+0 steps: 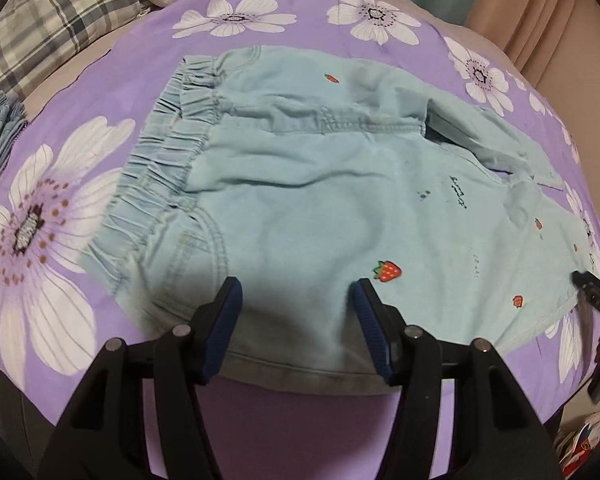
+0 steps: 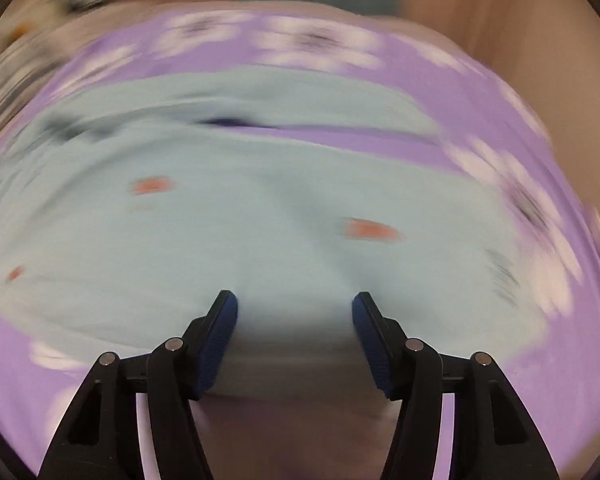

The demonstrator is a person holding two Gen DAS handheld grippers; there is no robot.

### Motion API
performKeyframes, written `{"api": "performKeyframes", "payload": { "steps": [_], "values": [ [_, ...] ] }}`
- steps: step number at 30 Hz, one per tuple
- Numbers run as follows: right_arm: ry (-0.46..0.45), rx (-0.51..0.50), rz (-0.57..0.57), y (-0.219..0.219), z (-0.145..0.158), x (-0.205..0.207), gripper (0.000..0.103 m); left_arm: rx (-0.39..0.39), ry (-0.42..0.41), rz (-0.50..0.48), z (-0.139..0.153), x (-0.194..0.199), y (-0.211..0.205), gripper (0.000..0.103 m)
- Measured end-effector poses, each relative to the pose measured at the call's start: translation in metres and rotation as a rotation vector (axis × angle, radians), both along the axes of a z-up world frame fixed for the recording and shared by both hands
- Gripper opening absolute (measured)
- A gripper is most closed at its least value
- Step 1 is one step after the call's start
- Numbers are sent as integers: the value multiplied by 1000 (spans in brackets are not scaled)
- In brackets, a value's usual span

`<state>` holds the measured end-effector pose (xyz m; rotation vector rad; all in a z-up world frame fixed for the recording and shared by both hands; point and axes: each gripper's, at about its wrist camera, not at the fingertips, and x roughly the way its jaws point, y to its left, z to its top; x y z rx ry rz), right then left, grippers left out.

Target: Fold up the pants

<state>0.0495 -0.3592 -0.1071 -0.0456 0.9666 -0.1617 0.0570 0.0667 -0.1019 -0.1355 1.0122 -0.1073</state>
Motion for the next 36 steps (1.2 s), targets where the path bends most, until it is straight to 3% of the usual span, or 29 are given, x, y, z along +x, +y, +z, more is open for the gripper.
{"api": "performKeyframes", "payload": {
  "steps": [3,5,8,13,17,20,24,26,29,30,31,32,33,34,35,36],
  "values": [
    [31,-82,-203,-59,4,5,59,52,0,36,7,6,14,74],
    [59,-164,-278,-79,9,21,59,70,-24,52,16,19,22,74],
    [29,-282,-290,-68,26,49,59,84,-36,66,28,49,32,76],
    [-140,0,81,2,63,132,61,57,-70,99,37,112,57,77],
    [-89,120,372,81,74,230,62,-40,-28,157,30,161,84,77],
    [-52,111,511,129,64,282,62,-76,5,192,19,190,101,77],
    [81,125,600,164,29,337,62,-102,33,193,8,209,116,76],
    [119,113,613,173,16,355,62,-155,30,175,5,214,123,76],
    [181,118,634,178,2,367,63,-157,33,124,4,220,122,73],
    [205,117,644,180,-4,372,64,-158,29,108,6,220,122,61],
    [216,126,655,179,-8,376,65,-176,34,80,6,220,122,40],
    [218,130,664,180,-5,365,65,-183,41,69,5,219,121,39],
    [228,137,671,179,-5,367,63,-177,39,63,6,218,121,37],
    [240,151,673,178,-5,368,50,-161,35,44,8,216,119,33],
    [255,172,703,180,-3,364,30,-155,34,36,9,214,119,32],
    [265,177,740,181,-1,359,22,-154,33,35,10,213,119,30]
  ]
}}
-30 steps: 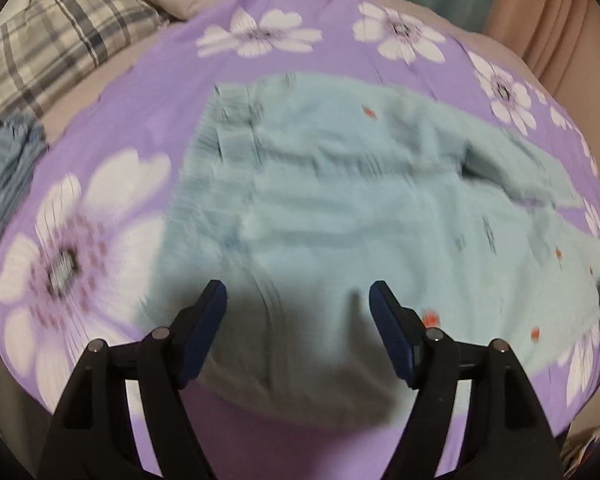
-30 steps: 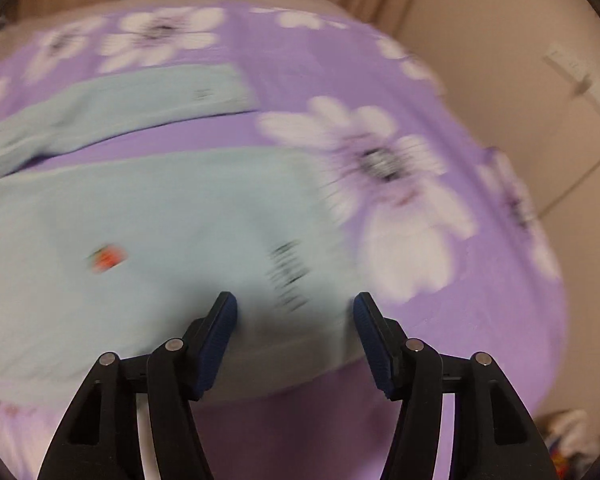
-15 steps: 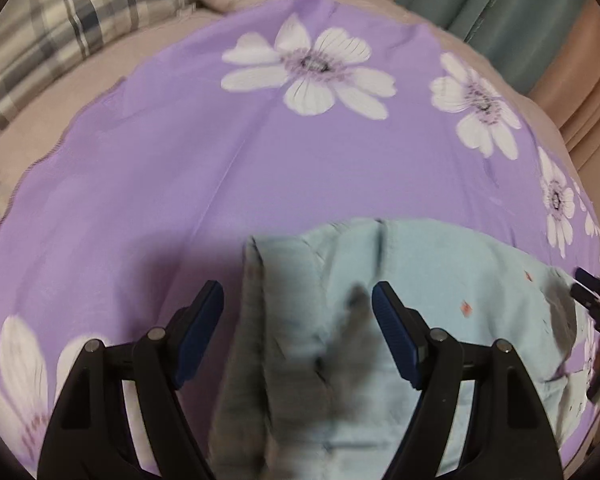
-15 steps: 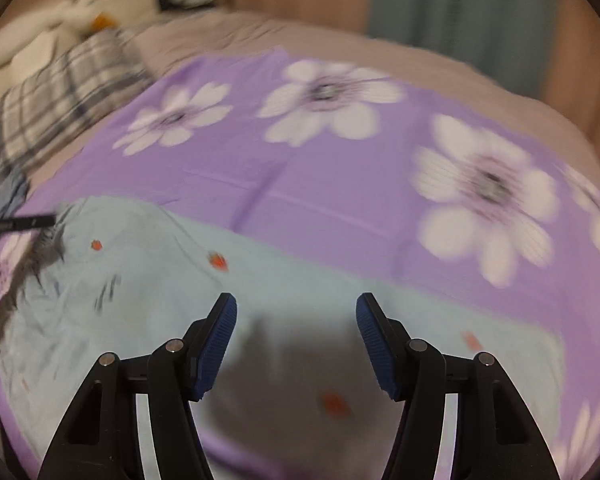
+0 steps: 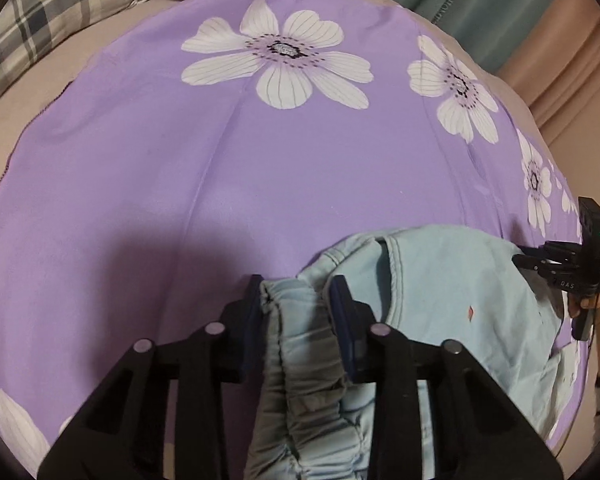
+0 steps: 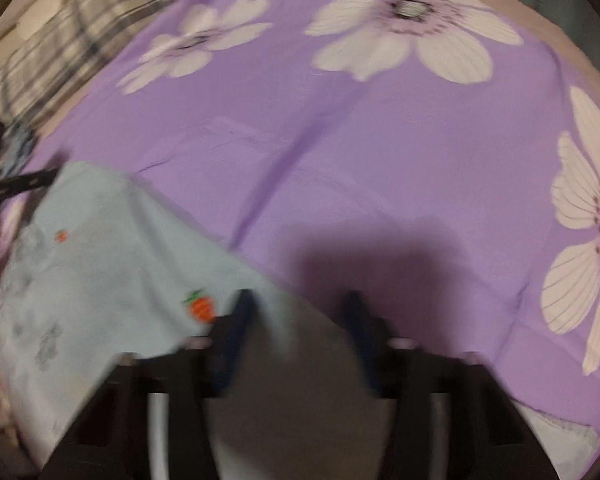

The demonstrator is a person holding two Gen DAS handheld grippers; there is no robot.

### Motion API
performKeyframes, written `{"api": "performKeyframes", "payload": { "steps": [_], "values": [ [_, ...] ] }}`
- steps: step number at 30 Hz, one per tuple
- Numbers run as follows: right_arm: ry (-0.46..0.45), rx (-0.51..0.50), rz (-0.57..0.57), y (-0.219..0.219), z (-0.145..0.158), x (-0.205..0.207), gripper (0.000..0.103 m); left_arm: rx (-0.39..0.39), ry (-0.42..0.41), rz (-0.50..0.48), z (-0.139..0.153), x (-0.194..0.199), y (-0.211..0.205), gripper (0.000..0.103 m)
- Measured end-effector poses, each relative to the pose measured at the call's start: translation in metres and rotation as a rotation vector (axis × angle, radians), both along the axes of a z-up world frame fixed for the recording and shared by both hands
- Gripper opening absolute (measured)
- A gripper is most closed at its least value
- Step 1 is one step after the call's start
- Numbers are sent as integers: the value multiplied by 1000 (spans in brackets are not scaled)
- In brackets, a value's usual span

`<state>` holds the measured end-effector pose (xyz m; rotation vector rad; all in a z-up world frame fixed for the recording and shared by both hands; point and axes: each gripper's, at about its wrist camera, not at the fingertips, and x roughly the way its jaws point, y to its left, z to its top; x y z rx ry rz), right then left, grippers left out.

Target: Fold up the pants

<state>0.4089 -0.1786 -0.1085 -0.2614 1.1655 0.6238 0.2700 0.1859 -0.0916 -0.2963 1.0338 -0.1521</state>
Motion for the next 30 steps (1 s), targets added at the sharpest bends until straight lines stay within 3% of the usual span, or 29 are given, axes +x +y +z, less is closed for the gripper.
{"api": "performKeyframes", "payload": {
  "steps": [2,6,9,17,25,28,30],
  "values": [
    [-13,-49,41,14,4,-22,12,-6,-7,6,5,-3,2,20],
    [-117,-138,44,23,18,-40,10,9,-44,23,25,-14,2,16],
    [-220,-134,24,19,49,-64,10,59,-103,6,46,-35,-7,14],
    [-401,-108,-9,6,118,-169,10,73,-203,-18,75,-103,-10,13],
    [-445,-155,46,21,120,-262,10,67,-254,-51,73,-173,-7,13],
    [-434,-195,86,22,113,-298,10,128,-267,-116,64,-199,-9,14],
    [-402,-223,106,23,101,-316,10,216,-270,-180,55,-212,-16,15]
  ]
}}
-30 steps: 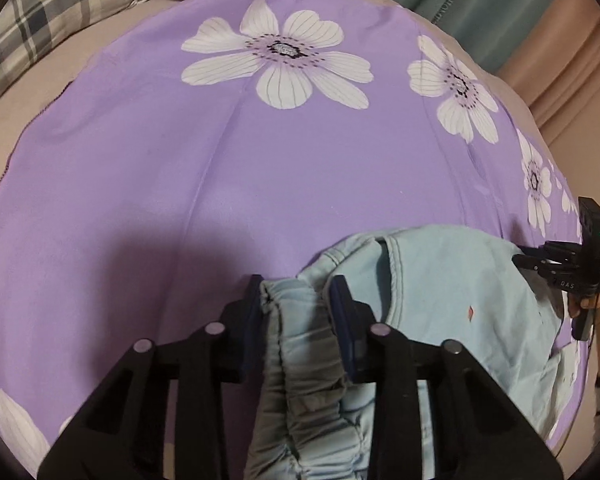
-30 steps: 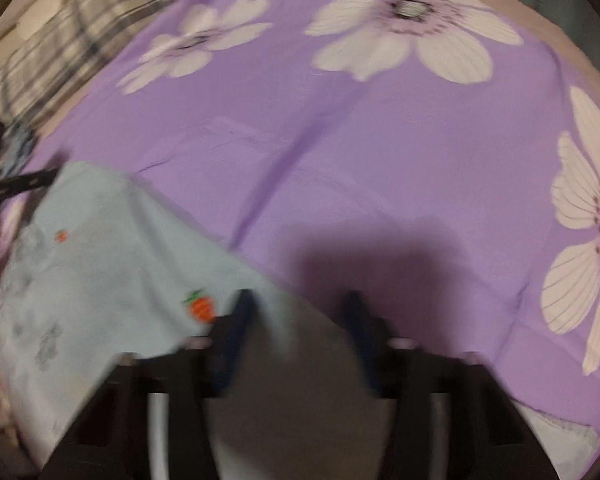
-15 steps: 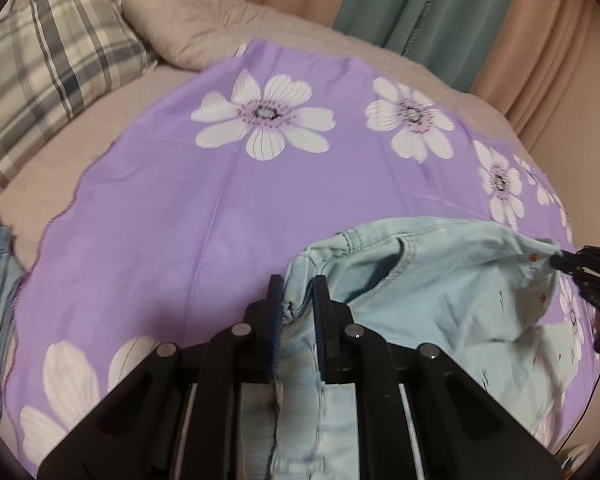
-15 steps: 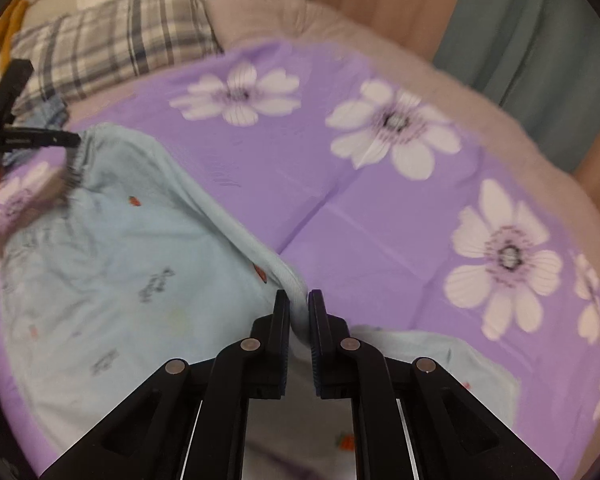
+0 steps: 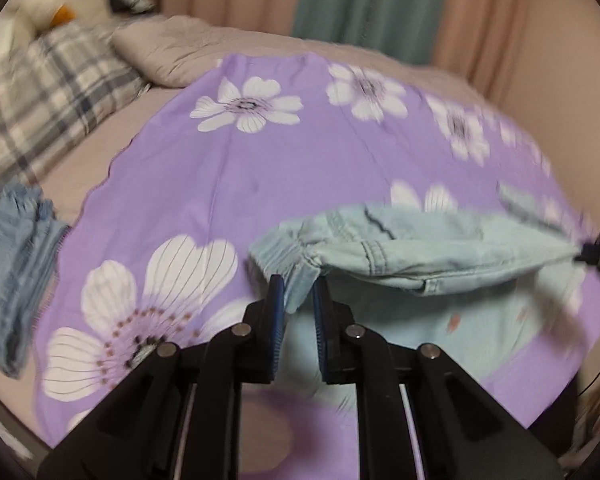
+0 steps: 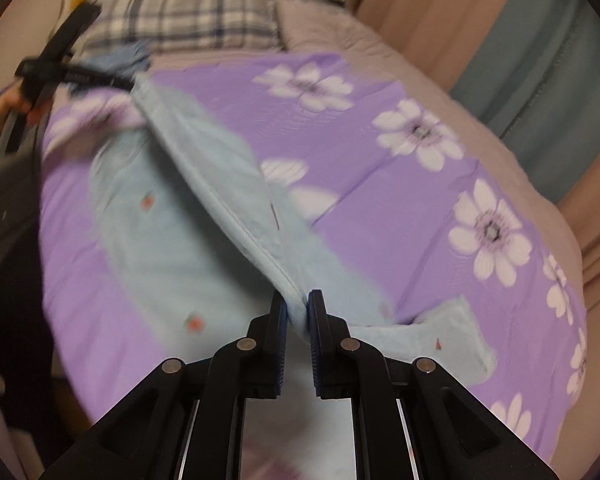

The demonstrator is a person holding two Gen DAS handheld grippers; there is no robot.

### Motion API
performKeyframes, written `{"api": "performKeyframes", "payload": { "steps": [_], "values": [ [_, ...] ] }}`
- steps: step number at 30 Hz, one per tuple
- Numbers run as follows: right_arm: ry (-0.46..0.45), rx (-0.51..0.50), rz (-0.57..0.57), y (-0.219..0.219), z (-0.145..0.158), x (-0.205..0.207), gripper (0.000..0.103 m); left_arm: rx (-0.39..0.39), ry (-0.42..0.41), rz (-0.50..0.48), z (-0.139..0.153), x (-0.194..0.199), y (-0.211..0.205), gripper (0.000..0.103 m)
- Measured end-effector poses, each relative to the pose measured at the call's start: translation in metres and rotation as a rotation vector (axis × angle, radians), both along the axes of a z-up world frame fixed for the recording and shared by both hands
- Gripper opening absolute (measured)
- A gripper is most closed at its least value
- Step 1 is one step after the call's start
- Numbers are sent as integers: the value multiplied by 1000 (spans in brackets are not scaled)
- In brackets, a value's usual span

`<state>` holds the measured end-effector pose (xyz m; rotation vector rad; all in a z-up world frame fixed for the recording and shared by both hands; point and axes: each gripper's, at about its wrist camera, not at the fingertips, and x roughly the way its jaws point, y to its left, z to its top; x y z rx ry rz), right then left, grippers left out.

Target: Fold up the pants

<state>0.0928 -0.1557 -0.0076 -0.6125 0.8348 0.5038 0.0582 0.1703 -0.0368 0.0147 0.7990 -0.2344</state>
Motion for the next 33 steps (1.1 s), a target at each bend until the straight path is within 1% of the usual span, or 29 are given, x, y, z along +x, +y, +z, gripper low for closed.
{"api": "performKeyframes", "payload": {
  "steps": [2,3,4,5,6,8,9,11,12,13,15,16,18,20,23,26,27,28,30,31,33],
  "values": [
    [38,-48,9,2,-20,-15,10,107,22,-47,-15,-11,-8,16],
    [58,-77,11,4,-32,-19,10,139,40,-50,-22,-14,-8,14],
    [75,-93,12,4,-40,-23,10,158,57,-37,-29,-16,-5,14],
    [103,-112,13,5,-52,-26,10,158,68,-25,-33,-17,1,14],
    [116,-119,10,4,-59,-28,10,150,80,-7,-36,-18,5,14],
    [134,-133,-5,3,-73,-27,10,102,110,52,-39,-19,17,14],
    [132,-145,-6,4,-76,-27,10,26,129,76,-37,-18,23,13],
    [129,-169,-5,6,-82,-25,10,-165,163,105,-35,-21,30,14],
    [125,-175,-6,7,-82,-24,10,-270,185,105,-36,-22,31,18],
    [121,-176,-8,7,-82,-24,10,-345,198,106,-37,-24,28,21],
    [116,-164,-17,5,-79,-21,10,-411,219,114,-41,-23,23,22],
    [115,-158,-21,4,-78,-21,10,-451,245,122,-46,-21,19,27],
    [115,-147,-31,4,-78,-24,10,-484,278,137,-54,-17,11,33],
    [111,-142,-36,6,-79,-28,10,-507,287,166,-60,-13,6,33],
    [107,-131,-46,6,-79,-30,10,-577,300,208,-66,-8,3,31],
    [104,-115,-54,6,-80,-30,10,-613,305,245,-65,-4,4,30],
    [104,-110,-57,6,-80,-30,10,-621,305,265,-65,-2,4,24],
    [102,-104,-60,5,-80,-31,10,-618,305,296,-65,-1,5,12],
    [90,-99,-57,5,-80,-33,10,-605,290,321,-61,-1,5,12],
    [84,-97,-51,5,-78,-34,10,-598,266,326,-55,-5,5,11],
    [60,-85,-43,3,-70,-37,10,-569,232,311,-43,-13,3,11]
  ]
}}
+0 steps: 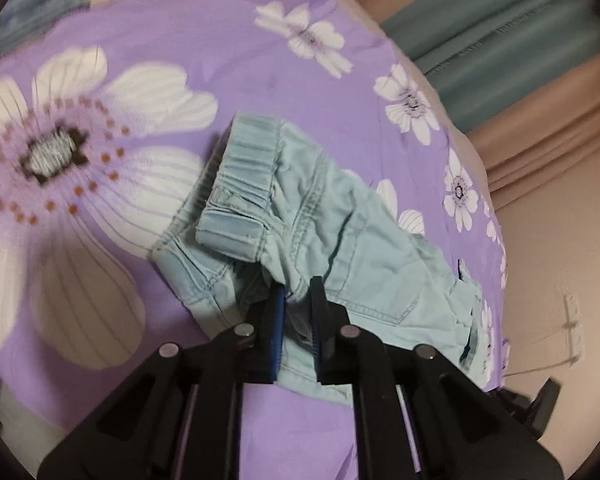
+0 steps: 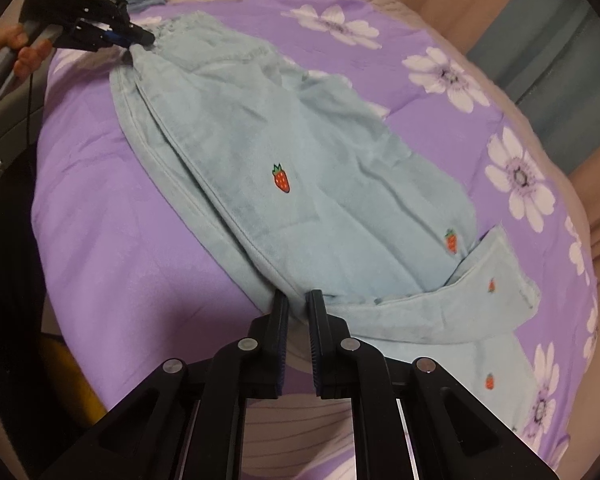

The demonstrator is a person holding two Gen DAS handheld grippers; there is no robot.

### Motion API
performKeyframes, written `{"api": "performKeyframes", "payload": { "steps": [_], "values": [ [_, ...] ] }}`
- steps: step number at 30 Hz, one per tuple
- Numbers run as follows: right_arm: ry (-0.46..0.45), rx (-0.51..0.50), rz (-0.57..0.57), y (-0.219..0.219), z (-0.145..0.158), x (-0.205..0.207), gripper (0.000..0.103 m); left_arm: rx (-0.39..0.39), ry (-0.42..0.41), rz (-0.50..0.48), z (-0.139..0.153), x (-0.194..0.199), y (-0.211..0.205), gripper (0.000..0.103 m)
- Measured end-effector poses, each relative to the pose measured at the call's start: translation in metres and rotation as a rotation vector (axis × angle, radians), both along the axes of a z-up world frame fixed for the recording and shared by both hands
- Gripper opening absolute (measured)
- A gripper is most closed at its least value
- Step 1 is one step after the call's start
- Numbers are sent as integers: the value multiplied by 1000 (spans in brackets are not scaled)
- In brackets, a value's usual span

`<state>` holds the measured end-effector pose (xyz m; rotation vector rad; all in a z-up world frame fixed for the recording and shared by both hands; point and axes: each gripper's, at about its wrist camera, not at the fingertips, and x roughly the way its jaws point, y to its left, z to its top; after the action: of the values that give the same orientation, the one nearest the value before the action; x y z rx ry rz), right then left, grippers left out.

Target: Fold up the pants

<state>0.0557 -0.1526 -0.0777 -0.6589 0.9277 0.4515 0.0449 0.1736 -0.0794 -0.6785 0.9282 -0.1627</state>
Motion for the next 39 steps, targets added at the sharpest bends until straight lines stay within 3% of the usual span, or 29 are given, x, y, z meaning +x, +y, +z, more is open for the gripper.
{"api": "performKeyframes", "payload": {
  "steps": [3,5,9,11,13,16,18,20,24,26,29,31,33,35,37,39],
  "values": [
    [-17,17,8,-4,14,-7,10,11,-14,-9,6,-12,3,11],
    [-13,15,20,-4,15,-13,8,35,20,-7,-2,-17,6,11],
    [26,-8,28,1,-8,-16,8,40,107,-16,-27,-13,8,14],
    [75,-28,-20,-1,-23,-7,8,49,104,-26,-20,-15,7,14],
    [88,4,-28,-4,-18,-7,9,120,70,-63,-4,-20,3,21],
    [102,141,-13,-13,12,-13,10,228,21,-98,15,-28,-6,35],
    [85,216,-32,-20,25,-12,10,247,-15,-121,22,-28,-16,37],
    [68,293,-98,-27,31,1,10,235,-54,-177,26,-21,-40,38],
    [69,284,-274,-30,2,32,10,191,-54,-319,15,-3,-100,38],
    [138,223,-294,-24,-25,39,11,201,-48,-378,8,1,-127,38],
    [92,183,-249,-17,-22,33,11,222,-8,-461,-11,7,-160,38],
    [136,258,-265,-26,-12,38,12,280,8,-492,-21,6,-174,42],
    [146,388,-318,-49,7,48,22,324,2,-516,-27,4,-181,47],
    [92,451,-452,-74,24,67,53,321,-8,-529,-28,4,-183,55],
    [48,472,-643,-103,32,93,61,313,-5,-531,-28,6,-185,59],
    [64,469,-799,-124,26,121,61,320,-2,-530,-29,6,-186,60]
  ]
}}
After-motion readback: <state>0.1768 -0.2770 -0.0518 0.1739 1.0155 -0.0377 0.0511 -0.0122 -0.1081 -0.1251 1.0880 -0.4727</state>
